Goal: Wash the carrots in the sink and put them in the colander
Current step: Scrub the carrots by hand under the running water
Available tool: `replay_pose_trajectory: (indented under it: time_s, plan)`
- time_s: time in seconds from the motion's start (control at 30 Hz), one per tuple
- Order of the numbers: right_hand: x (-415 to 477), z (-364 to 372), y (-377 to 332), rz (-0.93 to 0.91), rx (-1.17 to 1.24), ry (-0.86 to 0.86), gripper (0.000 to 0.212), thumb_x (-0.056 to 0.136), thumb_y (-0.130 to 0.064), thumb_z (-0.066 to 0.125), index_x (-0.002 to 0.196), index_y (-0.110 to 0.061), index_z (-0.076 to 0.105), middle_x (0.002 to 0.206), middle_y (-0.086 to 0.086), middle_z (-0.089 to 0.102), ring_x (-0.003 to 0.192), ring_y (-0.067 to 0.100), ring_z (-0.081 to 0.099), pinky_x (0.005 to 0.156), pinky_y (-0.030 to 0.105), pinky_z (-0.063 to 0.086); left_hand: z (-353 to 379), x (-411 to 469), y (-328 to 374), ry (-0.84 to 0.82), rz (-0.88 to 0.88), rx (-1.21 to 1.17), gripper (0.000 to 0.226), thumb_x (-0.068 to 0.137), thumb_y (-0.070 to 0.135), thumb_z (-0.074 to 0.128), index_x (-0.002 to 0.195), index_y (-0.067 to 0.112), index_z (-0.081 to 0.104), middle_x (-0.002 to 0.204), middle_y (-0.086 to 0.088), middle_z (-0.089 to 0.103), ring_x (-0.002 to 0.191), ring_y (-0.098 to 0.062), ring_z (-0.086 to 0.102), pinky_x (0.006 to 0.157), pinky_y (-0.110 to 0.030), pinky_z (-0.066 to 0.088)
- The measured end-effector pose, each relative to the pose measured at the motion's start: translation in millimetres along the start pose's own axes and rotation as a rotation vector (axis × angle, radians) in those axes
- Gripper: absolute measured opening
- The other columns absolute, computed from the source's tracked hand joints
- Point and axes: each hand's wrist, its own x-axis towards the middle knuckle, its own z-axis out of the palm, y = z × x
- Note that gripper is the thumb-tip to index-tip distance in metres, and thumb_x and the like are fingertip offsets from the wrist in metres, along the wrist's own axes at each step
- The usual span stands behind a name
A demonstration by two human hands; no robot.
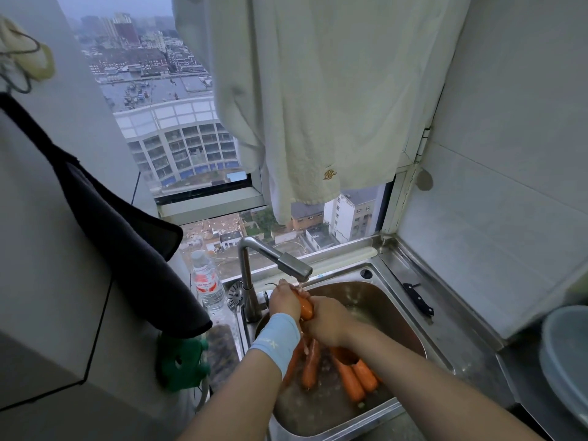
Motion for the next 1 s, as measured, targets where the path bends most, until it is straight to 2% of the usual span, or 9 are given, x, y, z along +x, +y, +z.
replay_pose_trajectory:
  time_s: [0.1,0.27,0.47,0.57,0.6,0.67,0.8,0.9,1.0]
  plan:
    - [-0.2,-3.1,4.5,0.028,0.043,-0.033,0.016,0.083,-0.027,0.066,0.094,-0.016,0.071,0.093,0.003,0.073,0.090,0.020,0.068,0.092,0.044,0.055,-2.4,0.8,2.4,-0.041,-0.053,-0.034,0.029,0.106,0.022,0.041,0.083,0.009,0.054,0.061,-0.011,0.059,0.059,-0.025,0.058,0.066,-0.033,0.052]
    - [2.5,-14.2,15.3,0.108,0.221,-0.065,0.020,0.078,-0.011,0.063,0.093,-0.003,0.073,0.092,0.020,0.074,0.090,0.037,0.073,0.092,0.051,0.058,-7.2,-3.4,-15.9,-0.251,0.087,0.227,0.014,0.104,0.013,0.049,0.112,0.017,0.059,0.116,-0.008,0.070,0.109,-0.022,0.066,0.105,-0.044,0.049]
    - [4.2,-5.4,7.5,0.070,0.194,-0.077,0.016,0.083,-0.014,0.064,0.080,-0.027,0.073,0.088,0.003,0.076,0.088,0.019,0.072,0.088,0.035,0.057,-1.5,-2.5,-15.6,-0.093,0.161,0.304,0.029,0.107,0.028,0.042,0.116,0.004,0.055,0.086,-0.007,0.064,0.080,-0.019,0.062,0.079,-0.032,0.048]
    - [6.1,-1.5,4.7,0.078,0.195,-0.058,0.015,0.078,-0.014,0.066,0.071,-0.027,0.070,0.084,0.001,0.075,0.086,0.019,0.072,0.089,0.038,0.056,-2.3,-4.0,-9.1,-0.040,0.188,0.307,0.036,0.108,0.037,0.035,0.102,0.009,0.057,0.078,-0.004,0.058,0.072,-0.015,0.055,0.066,-0.025,0.047]
    - [5.9,-2.4,4.3,0.091,0.214,-0.061,0.014,0.076,-0.013,0.067,0.071,-0.025,0.070,0.083,0.002,0.075,0.085,0.020,0.072,0.090,0.040,0.057,-3.8,-3.3,-6.2,-0.060,0.172,0.289,0.039,0.108,0.040,0.037,0.103,0.009,0.060,0.080,-0.006,0.061,0.074,-0.017,0.058,0.066,-0.024,0.050]
    - [5.4,-6.0,6.0,0.119,0.261,-0.056,0.008,0.071,-0.015,0.071,0.077,-0.019,0.074,0.085,0.006,0.076,0.086,0.023,0.073,0.091,0.044,0.058,-8.6,1.5,-4.5,-0.159,0.137,0.239,0.039,0.105,0.041,0.044,0.110,0.009,0.065,0.090,-0.010,0.073,0.091,-0.027,0.068,0.087,-0.034,0.056]
    - [5.1,-12.8,10.0,0.172,0.357,-0.045,0.021,0.079,-0.016,0.071,0.097,-0.009,0.077,0.095,0.012,0.077,0.094,0.029,0.073,0.092,0.043,0.058,-13.7,2.0,-14.3,-0.348,0.134,0.290,0.021,0.105,0.015,0.047,0.120,0.015,0.061,0.113,-0.003,0.075,0.112,-0.020,0.068,0.104,-0.040,0.051]
    - [4.2,-7.7,7.5,0.148,0.300,-0.048,0.017,0.087,-0.018,0.065,0.098,-0.010,0.075,0.095,0.012,0.076,0.090,0.023,0.071,0.083,0.034,0.056,-10.2,0.4,-22.3,-0.248,0.193,0.336,0.013,0.105,0.016,0.047,0.105,0.014,0.060,0.100,-0.007,0.073,0.102,-0.022,0.069,0.100,-0.039,0.053]
    - [4.8,-0.3,4.8,0.140,0.233,-0.047,0.018,0.085,-0.023,0.062,0.091,-0.012,0.075,0.087,0.009,0.075,0.085,0.022,0.071,0.084,0.036,0.058,-5.8,-1.7,-16.7,-0.147,0.200,0.298,0.023,0.107,0.025,0.042,0.099,0.010,0.057,0.088,-0.009,0.068,0.084,-0.020,0.067,0.079,-0.030,0.052]
